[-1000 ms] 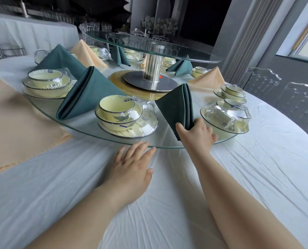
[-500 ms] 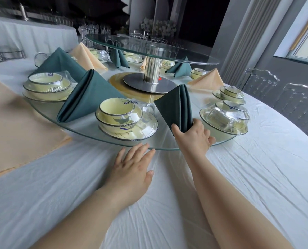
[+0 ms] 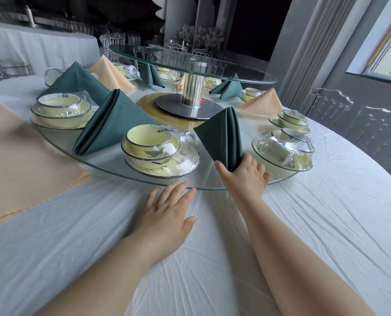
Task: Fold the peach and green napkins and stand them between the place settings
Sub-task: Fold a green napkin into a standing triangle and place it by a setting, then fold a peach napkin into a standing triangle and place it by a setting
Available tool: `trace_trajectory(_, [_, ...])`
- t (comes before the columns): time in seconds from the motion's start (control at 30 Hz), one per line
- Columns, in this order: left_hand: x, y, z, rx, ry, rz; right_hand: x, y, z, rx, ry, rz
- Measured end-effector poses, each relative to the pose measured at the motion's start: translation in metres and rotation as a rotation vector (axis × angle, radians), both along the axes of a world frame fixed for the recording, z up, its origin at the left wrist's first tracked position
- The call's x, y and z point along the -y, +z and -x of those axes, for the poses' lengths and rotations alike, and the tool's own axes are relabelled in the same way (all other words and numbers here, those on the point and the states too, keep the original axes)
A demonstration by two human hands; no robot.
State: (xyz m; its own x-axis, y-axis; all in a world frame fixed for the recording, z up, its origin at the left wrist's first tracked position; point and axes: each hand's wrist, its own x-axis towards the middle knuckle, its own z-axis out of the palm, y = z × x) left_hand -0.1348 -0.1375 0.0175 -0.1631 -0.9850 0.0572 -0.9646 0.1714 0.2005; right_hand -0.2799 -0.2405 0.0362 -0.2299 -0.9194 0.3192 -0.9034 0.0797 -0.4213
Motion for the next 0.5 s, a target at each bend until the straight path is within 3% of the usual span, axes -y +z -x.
trace_trajectory(0.3, [-0.005,0.003,-0.001,-0.039,-0.008,0.034,-0.070,0.008,0.019,-0.097,0.214,-0.051])
trace_trajectory(0.5, [-0.023,0.014,0.004,-0.268,0.033,0.078,-0.117,-0.018,0.026,-0.149,0.392,-0.151])
